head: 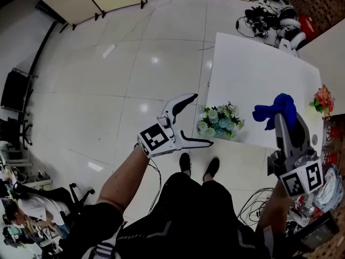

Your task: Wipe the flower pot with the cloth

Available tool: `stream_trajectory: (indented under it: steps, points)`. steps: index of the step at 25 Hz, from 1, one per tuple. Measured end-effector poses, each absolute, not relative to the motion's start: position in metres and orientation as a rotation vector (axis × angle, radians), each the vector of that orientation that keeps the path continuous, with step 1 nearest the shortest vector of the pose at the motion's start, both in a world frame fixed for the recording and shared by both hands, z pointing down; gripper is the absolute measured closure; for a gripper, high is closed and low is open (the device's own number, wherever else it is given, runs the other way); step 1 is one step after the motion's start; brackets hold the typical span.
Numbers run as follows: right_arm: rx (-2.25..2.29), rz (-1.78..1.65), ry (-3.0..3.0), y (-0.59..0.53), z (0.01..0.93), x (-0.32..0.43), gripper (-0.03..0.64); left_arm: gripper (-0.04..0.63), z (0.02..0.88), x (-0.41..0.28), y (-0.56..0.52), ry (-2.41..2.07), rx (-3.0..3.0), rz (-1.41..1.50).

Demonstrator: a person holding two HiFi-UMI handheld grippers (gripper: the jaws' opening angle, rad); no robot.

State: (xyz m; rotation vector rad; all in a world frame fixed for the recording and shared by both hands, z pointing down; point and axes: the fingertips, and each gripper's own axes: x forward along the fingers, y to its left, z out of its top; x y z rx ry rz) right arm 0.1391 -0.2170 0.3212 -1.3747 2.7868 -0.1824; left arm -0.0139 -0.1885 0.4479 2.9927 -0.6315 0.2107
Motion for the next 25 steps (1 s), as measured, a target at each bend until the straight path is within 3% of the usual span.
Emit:
stream_trajectory:
  steps: [25]
  points:
    - [-1.450,-0.207,2.799,-0.226,0.482,0.176,0.514,0.000,0.667,0.024,-0.223,-0.625,3.021,0.153]
